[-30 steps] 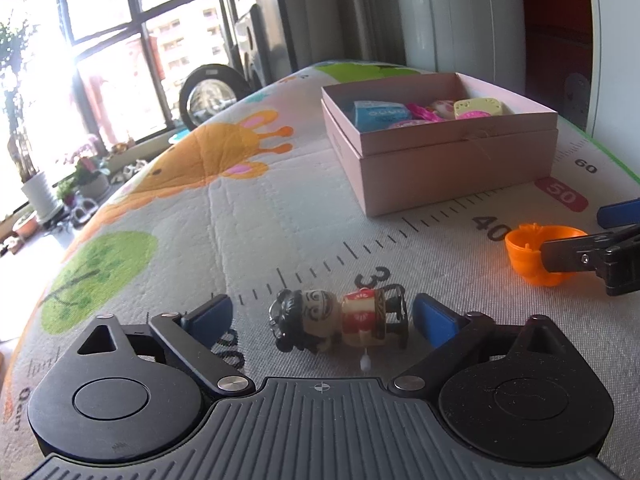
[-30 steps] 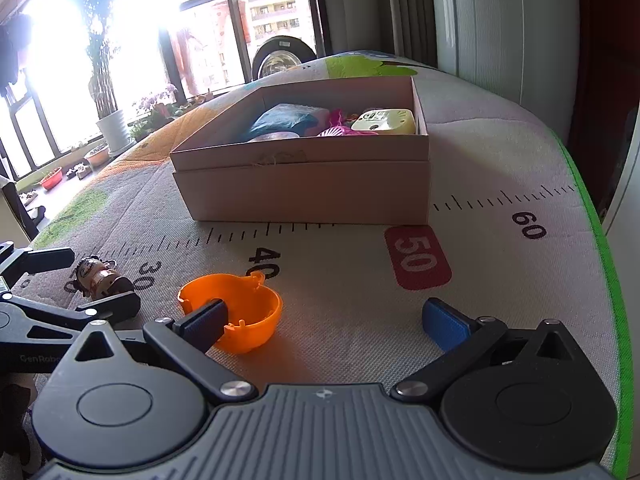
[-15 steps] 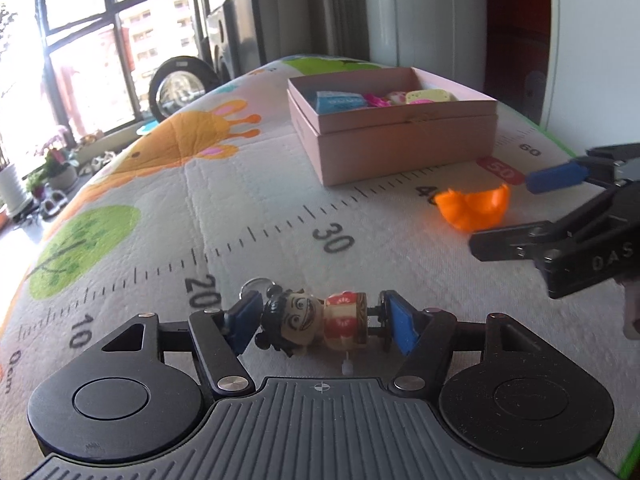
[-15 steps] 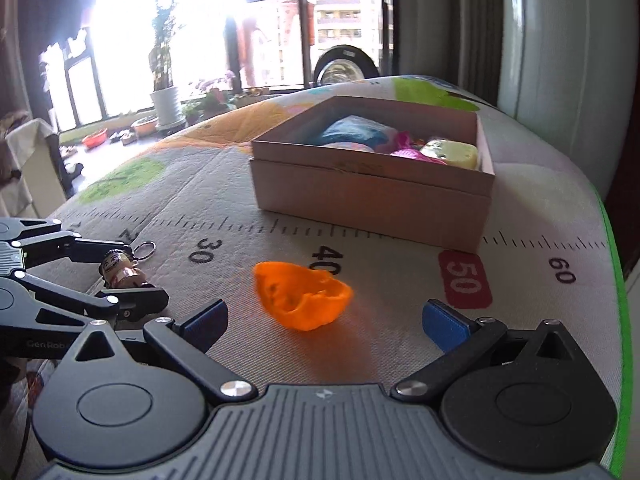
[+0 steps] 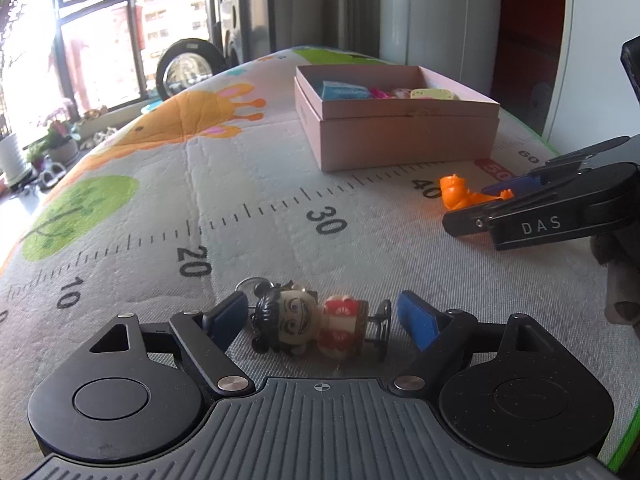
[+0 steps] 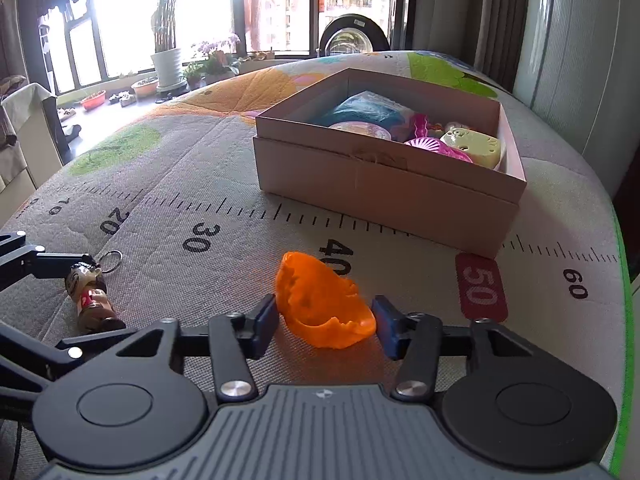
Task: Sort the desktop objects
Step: 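Grasp the figurine keychain with the left tool and lift it while the right tool holds the orange cup, then drop the figurine keychain into the box with the left tool while the right tool drops the orange cup in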
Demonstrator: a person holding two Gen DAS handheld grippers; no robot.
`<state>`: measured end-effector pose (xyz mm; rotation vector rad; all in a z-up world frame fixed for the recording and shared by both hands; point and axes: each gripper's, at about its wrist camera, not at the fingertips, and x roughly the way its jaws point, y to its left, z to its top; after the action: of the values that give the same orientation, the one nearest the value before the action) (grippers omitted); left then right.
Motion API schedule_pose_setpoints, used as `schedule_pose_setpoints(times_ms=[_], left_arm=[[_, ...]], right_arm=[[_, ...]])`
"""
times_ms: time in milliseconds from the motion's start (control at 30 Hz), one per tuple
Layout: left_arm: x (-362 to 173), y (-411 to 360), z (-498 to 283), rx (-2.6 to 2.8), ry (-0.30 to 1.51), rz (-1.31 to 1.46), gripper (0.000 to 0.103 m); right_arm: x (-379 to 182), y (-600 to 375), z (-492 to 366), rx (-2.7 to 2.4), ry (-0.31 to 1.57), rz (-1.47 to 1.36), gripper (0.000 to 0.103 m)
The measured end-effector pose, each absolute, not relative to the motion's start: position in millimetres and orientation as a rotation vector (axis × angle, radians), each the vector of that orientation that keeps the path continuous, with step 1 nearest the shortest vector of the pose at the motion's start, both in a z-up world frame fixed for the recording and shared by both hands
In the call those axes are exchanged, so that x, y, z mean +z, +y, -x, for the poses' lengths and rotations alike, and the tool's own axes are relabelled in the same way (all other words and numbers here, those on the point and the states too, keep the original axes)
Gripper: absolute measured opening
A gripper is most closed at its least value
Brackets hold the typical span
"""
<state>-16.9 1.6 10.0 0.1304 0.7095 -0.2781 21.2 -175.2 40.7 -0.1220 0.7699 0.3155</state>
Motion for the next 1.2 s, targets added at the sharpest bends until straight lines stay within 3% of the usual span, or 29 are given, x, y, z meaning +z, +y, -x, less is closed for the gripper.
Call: schedule_pose_setpoints(times_ms=[67,200,333,567,700,800,1200], left_arm=[[12,-2,22,-0.288,0.695,-0.150,0.072],[21,-8,37,-0.283,0.659,-0.203,0.070],[66,-12,38,-0.311,0.525,-0.217,0.070],[133,-58,-41,-0.347,0.277,-0.296,0.071],[120,-72,-98,-0.357,0.382,-0.281,0.084],[99,-54,-93,-0.375,0.436,-0.213,0.097],[34,-27,-51,-0.242,0.624,-0.176,0.103]], right_arm=[[45,-176,-14,0.334,0.763,0.135,0.051],[63,-183,5,0.410,0.747,0.149,0.050],[118,-205,20,0.417,0.597,0.148,0.050],[197,-241,-8,0.299,0.377,0.118,0.051],[197,-253,-39,0.262,0.406,0.071,0.051],[185,-262,-59,0.263,0.452,0.038,0.051],[122,-222,-188,0.236,0.682,-0.080,0.055]])
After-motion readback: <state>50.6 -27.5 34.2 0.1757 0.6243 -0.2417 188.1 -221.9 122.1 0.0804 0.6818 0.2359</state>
